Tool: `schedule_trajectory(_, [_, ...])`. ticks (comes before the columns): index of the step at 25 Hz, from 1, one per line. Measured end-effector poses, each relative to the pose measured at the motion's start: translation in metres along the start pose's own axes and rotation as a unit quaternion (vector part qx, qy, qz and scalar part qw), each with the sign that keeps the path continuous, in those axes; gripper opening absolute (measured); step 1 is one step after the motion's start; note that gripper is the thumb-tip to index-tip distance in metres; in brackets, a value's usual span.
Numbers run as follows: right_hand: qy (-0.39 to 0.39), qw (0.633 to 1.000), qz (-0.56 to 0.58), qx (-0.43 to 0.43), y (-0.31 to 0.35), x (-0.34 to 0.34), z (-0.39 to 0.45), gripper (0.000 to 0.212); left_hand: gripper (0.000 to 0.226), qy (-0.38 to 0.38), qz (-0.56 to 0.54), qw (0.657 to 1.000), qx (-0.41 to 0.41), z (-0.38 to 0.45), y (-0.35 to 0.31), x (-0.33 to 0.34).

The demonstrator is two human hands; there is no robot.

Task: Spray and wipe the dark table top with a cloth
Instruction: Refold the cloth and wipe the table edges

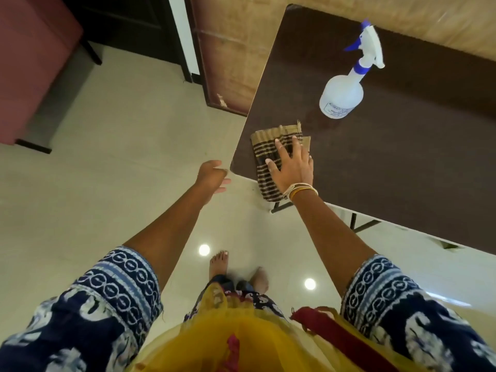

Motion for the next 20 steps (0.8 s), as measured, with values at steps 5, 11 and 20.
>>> schedule_trajectory(5, [-0.060, 0.996, -0.072, 0.002, 0.032, 0.030, -0.002, 0.061, 0.046, 0.119, -0.164, 0.977, -0.068, 0.002, 0.012, 0.015])
schedule_trajectory(11, [-0.055, 0.994, -0.083, -0.055, 0.094, 0.037, 0.050, 0.046, 0.050, 0.187, -0.195, 0.959, -0.090, 0.012, 0.024, 0.009])
schedule_trajectory(20, [-0.008, 0.947, -0.127, -0.296, 0.111, 0.038, 0.027, 0.043, 0.057, 0.213, -0.204, 0.950, -0.107, 0.019, 0.031, 0.011])
Point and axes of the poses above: each hand's wrist, its own z-axis towards the middle knuckle, its own x-axis out of the palm, y = z × x, the point moved 10 cm from there along z, towards the middle knuckle, and after that the axes turned 2 degrees about z, right-handed, at the moved point
